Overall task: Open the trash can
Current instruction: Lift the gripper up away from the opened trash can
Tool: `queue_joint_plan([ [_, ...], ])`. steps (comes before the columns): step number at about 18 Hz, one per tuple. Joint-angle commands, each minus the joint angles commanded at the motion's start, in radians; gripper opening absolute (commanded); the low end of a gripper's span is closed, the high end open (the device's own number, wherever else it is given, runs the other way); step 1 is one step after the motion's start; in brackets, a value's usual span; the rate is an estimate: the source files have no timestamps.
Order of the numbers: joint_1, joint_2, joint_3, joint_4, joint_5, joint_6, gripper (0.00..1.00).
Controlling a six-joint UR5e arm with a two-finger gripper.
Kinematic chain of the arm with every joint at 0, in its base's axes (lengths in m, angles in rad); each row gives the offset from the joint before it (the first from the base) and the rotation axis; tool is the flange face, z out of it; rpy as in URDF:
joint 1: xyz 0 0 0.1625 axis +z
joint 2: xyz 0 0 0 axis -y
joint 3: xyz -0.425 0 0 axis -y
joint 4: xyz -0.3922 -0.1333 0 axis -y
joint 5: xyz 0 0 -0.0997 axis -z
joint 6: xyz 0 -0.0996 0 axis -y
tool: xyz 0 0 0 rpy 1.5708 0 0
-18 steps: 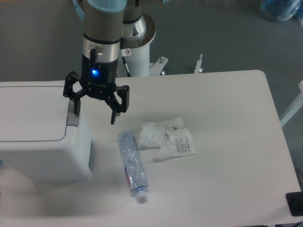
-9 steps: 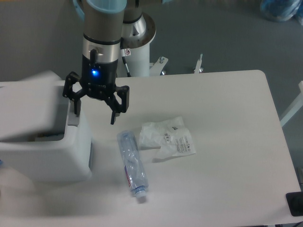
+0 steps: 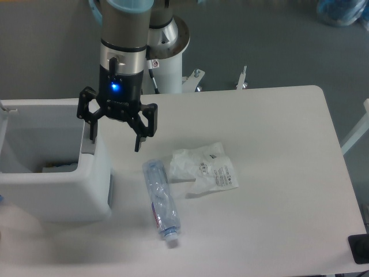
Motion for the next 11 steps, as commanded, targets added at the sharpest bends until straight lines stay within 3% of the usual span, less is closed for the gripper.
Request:
queue_joint_plan([
  [4, 0.002, -0.012, 0.032, 0.003, 0.012, 0.002, 1.00],
  [8, 0.014, -0.015, 0.031, 0.006, 0.129, 0.011, 1.00],
  [11, 0.046, -0.029, 0.034, 0.008, 0.146, 0.057, 1.00],
])
